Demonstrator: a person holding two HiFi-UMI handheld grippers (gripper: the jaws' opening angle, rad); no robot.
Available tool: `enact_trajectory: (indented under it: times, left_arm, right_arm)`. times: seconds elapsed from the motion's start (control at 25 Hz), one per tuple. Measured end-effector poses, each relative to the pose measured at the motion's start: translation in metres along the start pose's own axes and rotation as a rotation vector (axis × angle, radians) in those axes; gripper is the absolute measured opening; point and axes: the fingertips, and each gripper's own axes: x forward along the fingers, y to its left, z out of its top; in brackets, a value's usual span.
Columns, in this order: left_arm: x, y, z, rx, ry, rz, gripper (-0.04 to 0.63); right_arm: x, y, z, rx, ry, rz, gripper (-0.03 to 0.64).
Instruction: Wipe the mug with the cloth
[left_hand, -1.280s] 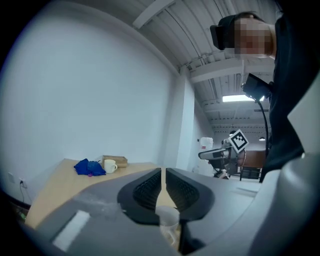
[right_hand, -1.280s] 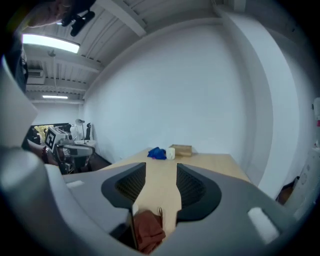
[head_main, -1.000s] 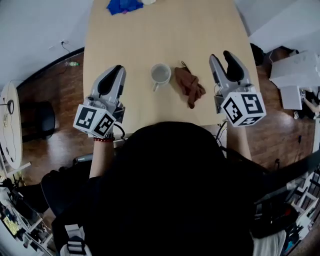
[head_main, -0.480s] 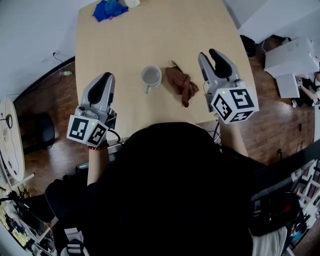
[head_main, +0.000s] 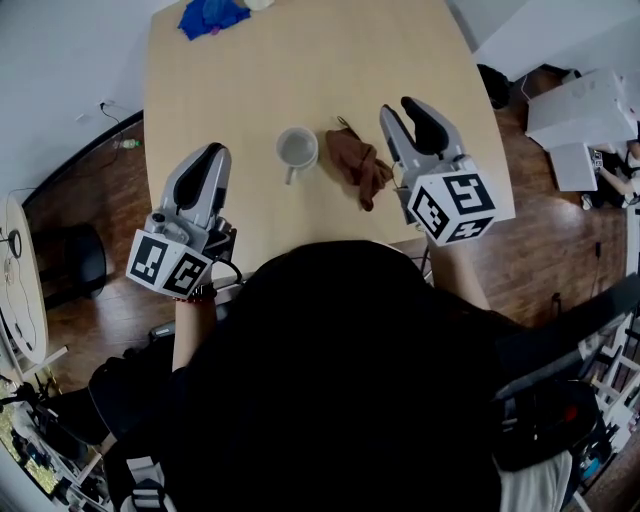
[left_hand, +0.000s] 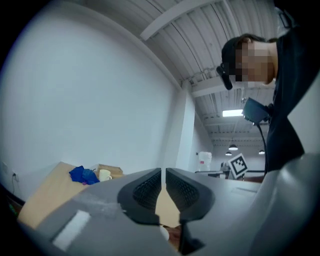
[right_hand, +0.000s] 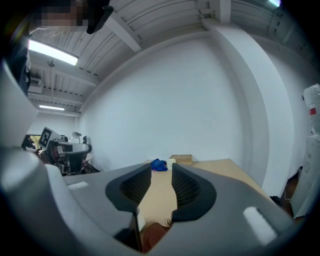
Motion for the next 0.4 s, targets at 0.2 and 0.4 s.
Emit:
enact_trajectory:
  times: [0.2,0.4]
  left_arm:
    - [-0.006,0.004,0.016,-0.022,-0.045,-0.001,0.018]
    - [-0.015,0.008,0.017,-0.104,-0.096,0.001,0.018]
  right_arm:
    - [0.005,0.010,-0.004,-0.003,0.015,0.036,0.121]
    - [0.004,0.023,-0.012,-0.014,0.040,0.077,0.122]
